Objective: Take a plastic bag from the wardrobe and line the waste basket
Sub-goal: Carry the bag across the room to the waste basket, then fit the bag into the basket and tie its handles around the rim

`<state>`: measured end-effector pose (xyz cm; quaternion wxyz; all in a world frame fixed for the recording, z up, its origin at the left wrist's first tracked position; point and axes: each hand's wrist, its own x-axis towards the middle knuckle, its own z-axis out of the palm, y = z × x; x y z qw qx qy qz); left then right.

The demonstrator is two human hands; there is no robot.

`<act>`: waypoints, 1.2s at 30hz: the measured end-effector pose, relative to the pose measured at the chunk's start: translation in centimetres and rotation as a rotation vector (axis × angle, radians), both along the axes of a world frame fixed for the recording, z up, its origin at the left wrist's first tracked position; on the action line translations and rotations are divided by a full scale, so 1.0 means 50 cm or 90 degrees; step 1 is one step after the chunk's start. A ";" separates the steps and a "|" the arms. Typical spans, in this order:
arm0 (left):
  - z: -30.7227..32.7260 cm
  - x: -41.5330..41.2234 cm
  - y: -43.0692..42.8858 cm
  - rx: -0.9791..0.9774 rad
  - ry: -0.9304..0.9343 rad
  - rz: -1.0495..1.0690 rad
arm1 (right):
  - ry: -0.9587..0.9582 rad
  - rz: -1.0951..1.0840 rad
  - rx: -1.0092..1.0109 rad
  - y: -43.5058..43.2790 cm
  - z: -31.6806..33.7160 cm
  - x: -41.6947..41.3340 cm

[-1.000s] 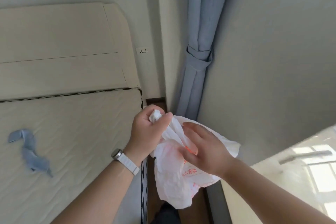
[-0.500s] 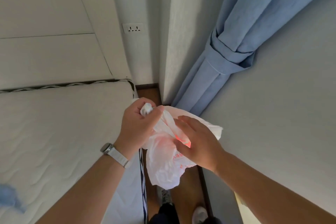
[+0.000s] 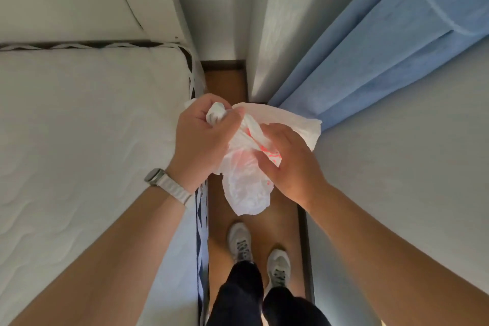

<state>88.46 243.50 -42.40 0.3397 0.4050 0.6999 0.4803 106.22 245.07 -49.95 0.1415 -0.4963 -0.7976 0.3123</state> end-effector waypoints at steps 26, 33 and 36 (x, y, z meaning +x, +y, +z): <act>-0.574 0.004 0.007 0.109 0.134 -0.032 | 0.156 0.017 -0.022 0.066 -0.660 -0.049; -0.590 0.021 -0.020 0.108 0.186 -0.088 | 0.245 0.015 -0.057 0.018 -0.678 -0.071; -0.605 0.020 -0.019 0.039 0.181 -0.122 | 0.229 0.004 -0.047 0.012 -0.701 -0.061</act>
